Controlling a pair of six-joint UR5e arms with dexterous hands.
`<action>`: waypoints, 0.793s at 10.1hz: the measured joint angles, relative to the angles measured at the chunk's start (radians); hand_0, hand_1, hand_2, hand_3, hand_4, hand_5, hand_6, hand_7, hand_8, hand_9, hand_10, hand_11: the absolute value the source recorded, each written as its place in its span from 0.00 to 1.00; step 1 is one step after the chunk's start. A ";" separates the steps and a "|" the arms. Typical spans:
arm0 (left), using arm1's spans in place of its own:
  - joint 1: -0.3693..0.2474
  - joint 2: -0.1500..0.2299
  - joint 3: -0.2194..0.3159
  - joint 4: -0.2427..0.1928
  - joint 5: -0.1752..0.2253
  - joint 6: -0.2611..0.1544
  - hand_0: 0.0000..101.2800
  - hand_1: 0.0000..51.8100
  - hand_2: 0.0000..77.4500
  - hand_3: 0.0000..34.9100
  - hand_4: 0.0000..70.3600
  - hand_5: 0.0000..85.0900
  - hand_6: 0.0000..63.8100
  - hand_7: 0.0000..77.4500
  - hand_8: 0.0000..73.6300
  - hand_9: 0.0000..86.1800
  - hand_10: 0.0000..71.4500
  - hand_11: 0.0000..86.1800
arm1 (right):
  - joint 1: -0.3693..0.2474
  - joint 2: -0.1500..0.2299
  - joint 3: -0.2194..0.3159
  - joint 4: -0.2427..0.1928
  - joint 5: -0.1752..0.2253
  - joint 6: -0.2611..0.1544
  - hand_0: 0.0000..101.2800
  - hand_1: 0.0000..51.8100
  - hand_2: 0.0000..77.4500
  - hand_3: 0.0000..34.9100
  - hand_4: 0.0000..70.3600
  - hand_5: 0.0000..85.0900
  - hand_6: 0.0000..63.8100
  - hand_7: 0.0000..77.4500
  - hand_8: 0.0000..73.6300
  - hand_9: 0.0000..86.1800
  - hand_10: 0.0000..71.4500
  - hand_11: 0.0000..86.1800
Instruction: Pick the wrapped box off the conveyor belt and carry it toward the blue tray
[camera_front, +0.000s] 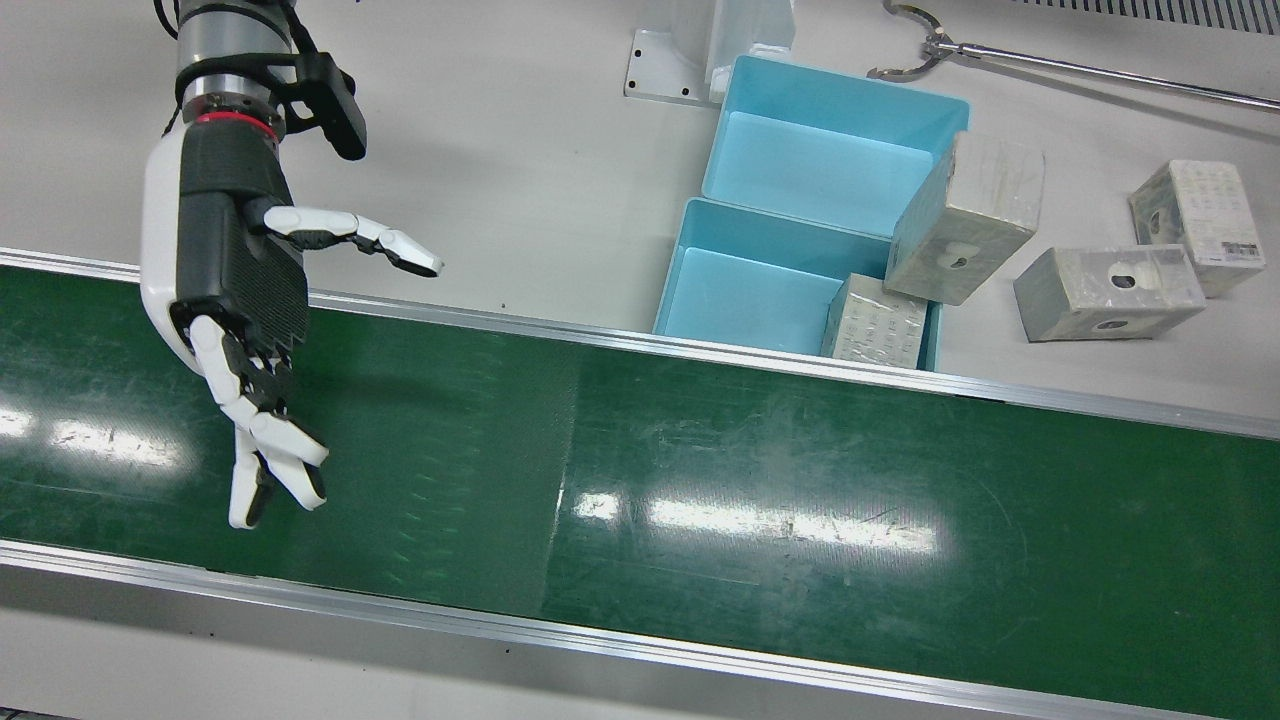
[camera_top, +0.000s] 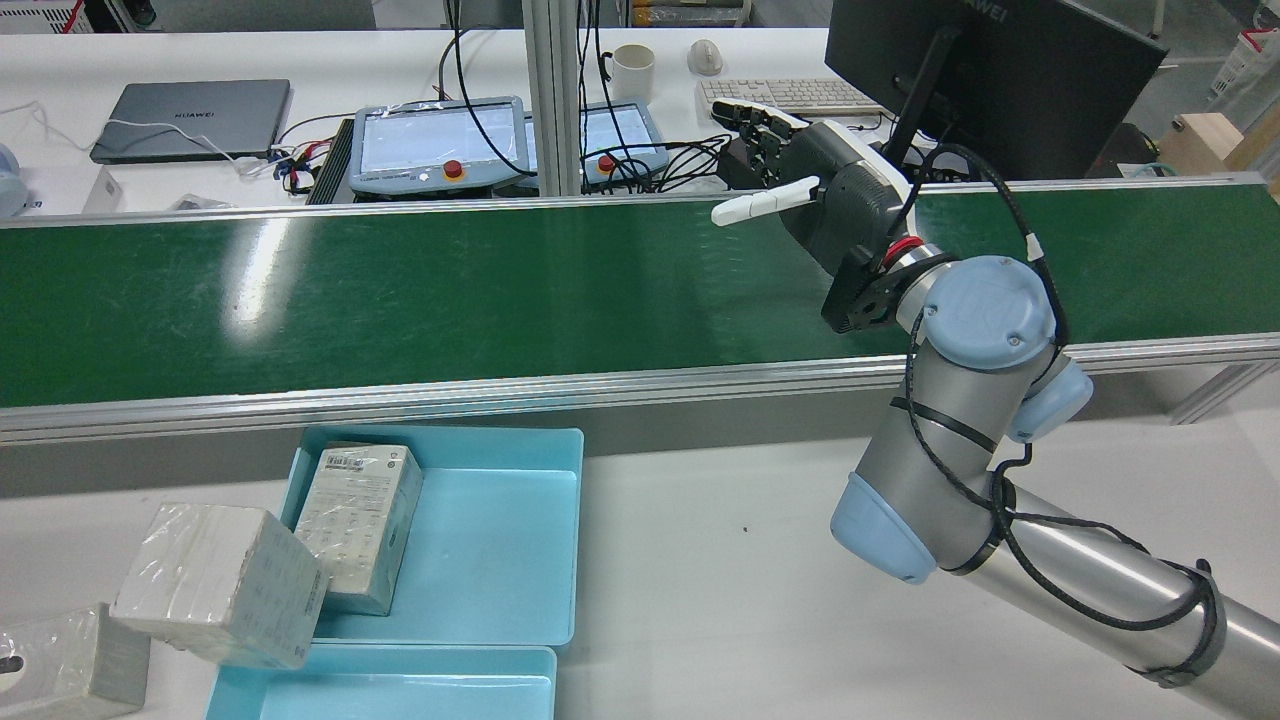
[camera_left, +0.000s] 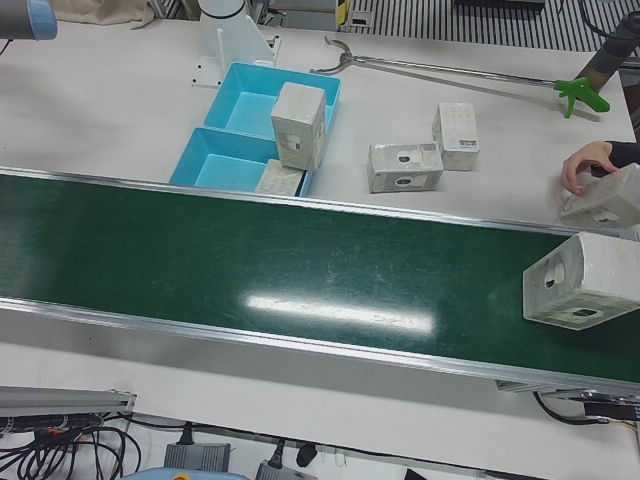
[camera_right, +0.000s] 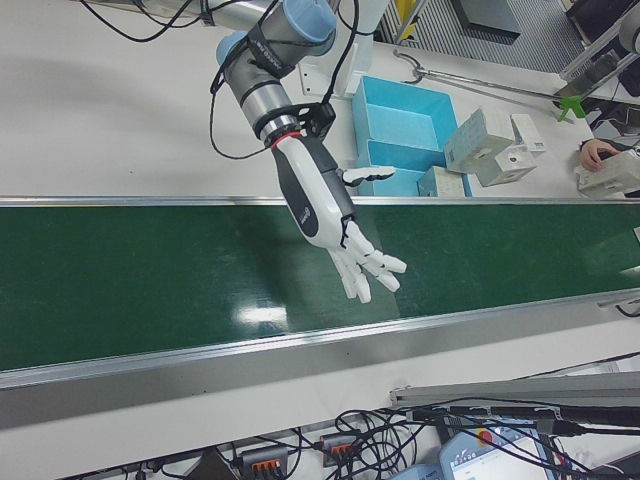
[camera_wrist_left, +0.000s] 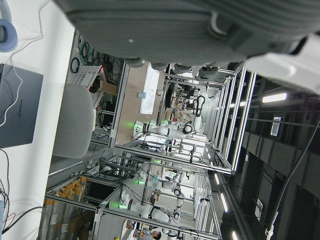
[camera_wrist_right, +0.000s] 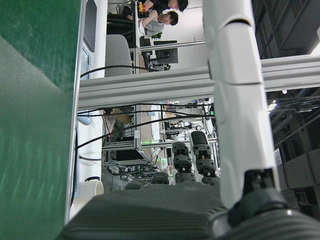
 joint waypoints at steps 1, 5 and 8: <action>0.000 0.000 0.000 0.000 0.000 0.000 0.00 0.00 0.01 0.00 0.00 0.01 0.01 0.01 0.01 0.01 0.01 0.01 | 0.001 0.003 -0.030 0.029 -0.011 0.017 0.53 0.37 0.08 0.00 0.14 0.22 0.07 0.06 0.01 0.01 0.00 0.01; 0.000 0.000 0.000 0.000 0.000 0.000 0.00 0.00 0.01 0.00 0.00 0.01 0.01 0.01 0.01 0.01 0.01 0.01 | -0.001 0.011 -0.056 0.104 -0.020 0.019 0.52 0.34 0.05 0.00 0.14 0.16 0.07 0.06 0.01 0.01 0.00 0.01; 0.000 0.000 0.000 0.000 0.000 0.000 0.00 0.00 0.01 0.00 0.00 0.01 0.01 0.01 0.01 0.01 0.00 0.01 | -0.018 0.027 -0.055 0.122 -0.020 0.006 0.50 0.29 0.04 0.00 0.14 0.17 0.07 0.07 0.00 0.01 0.00 0.01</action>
